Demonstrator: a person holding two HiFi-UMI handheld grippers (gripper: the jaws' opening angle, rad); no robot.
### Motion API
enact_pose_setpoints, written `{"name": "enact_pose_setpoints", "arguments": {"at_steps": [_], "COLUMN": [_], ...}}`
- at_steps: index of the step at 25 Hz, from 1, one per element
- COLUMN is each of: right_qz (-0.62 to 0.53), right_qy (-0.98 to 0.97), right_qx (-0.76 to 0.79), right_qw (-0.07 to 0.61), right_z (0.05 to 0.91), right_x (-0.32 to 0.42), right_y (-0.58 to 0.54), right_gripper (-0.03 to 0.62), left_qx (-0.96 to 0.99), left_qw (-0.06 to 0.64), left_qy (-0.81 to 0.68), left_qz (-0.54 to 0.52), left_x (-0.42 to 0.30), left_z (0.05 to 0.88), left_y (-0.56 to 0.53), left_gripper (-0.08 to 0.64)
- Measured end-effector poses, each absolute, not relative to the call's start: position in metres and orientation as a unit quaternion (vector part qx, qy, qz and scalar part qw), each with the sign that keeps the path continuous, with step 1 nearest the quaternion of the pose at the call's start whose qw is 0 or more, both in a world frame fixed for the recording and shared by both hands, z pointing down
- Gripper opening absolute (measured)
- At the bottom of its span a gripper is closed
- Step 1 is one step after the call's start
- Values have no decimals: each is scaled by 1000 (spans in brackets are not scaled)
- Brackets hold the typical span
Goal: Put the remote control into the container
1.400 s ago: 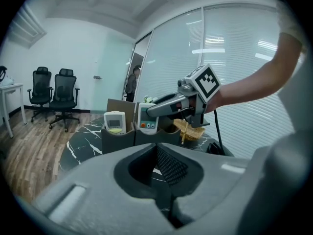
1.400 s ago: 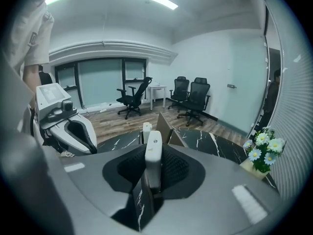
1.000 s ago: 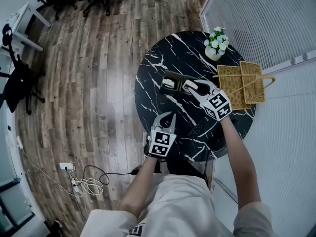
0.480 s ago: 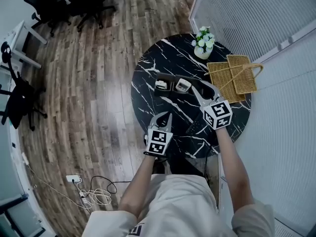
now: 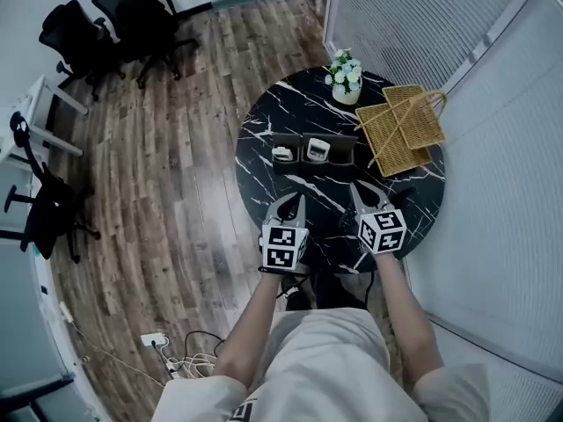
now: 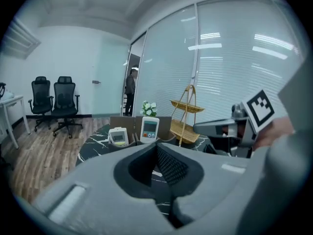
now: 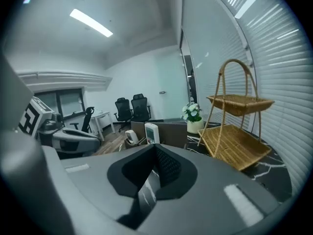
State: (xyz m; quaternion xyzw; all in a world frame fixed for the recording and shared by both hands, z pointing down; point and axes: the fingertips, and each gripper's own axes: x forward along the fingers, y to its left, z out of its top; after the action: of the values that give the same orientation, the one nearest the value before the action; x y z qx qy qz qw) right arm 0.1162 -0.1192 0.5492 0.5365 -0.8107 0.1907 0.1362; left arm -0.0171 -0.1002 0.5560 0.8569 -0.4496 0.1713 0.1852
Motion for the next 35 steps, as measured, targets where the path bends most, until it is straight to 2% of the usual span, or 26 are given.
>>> {"name": "enact_pose_setpoints", "arguments": {"at_steps": [10, 17, 30, 35], "right_qz": [224, 229, 185, 209], "right_qy": [-776, -774, -781, -787], "right_qx": [578, 584, 586, 567], "right_qw": [115, 89, 110, 121], "right_z": [551, 536, 526, 547], "right_x": [116, 112, 112, 113], "right_y": [-60, -42, -27, -28], "right_gripper": [2, 2, 2, 2], "left_qx": [859, 859, 856, 844], "left_qw": [202, 190, 195, 198], "left_qy": [-443, -443, -442, -459], "left_qz": [156, 175, 184, 191], "left_x": [-8, -5, 10, 10], "left_z": [531, 527, 535, 545], "left_y": [-80, -71, -70, -78], "left_gripper": [5, 5, 5, 5]}}
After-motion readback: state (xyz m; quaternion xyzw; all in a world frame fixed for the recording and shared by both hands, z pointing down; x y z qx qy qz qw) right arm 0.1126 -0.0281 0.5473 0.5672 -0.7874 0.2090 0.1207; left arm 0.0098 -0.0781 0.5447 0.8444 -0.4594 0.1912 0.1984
